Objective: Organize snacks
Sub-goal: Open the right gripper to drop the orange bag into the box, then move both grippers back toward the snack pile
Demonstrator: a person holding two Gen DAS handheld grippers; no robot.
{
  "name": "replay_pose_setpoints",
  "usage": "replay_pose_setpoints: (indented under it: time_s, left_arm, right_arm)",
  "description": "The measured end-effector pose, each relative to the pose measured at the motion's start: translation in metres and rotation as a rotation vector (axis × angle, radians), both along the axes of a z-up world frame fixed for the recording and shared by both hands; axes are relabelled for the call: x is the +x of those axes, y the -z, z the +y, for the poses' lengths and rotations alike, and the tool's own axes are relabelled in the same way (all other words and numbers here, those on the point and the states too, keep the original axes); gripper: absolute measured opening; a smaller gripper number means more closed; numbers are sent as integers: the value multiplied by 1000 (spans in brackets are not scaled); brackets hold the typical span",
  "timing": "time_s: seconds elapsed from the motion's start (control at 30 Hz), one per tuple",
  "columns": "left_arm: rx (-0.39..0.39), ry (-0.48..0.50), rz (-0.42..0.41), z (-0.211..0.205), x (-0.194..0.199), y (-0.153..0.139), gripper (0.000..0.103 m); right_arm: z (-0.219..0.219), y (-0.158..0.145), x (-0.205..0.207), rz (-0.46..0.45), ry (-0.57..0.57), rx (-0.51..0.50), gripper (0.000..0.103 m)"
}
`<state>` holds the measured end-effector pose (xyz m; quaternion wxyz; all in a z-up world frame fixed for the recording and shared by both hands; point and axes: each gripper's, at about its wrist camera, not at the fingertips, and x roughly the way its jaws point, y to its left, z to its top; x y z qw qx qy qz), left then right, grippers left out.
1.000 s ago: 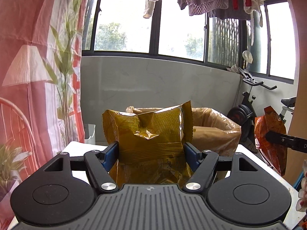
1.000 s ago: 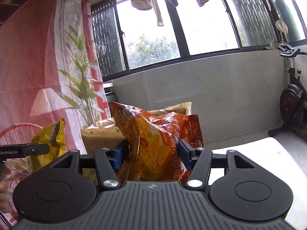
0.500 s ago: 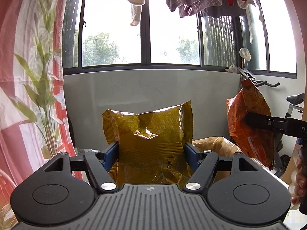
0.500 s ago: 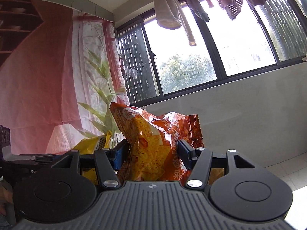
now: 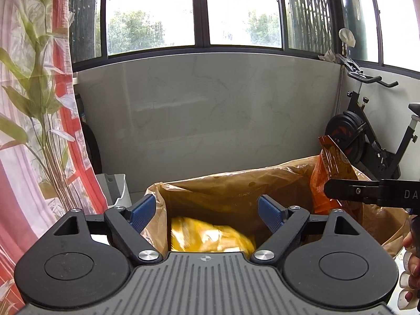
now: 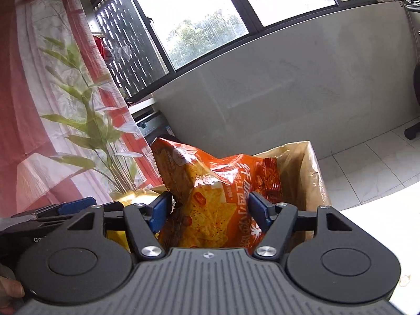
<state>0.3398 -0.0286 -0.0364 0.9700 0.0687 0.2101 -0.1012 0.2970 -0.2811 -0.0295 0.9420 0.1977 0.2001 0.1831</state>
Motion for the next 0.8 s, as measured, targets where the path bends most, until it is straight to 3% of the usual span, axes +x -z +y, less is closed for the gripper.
replay_pose_setpoints:
  time_s: [0.17,0.4,0.67,0.8]
  left_arm:
    - [-15,-9,11,12,-8,-1,87]
    - [-41,-22,-20,25,-48,-16,87]
    - [-64,-17,-50,46,-102,-35,87]
    - [-87,-12,-48,55,-131,-34,87]
  right_arm:
    - [4,-3,-12,-15,11,-64,85]
    - [8,-17,-36,-54,6,-103,86]
    - [13,-26,-87,-105,-13,-149,87]
    - [17,-24,-119,-160,17,-200,93]
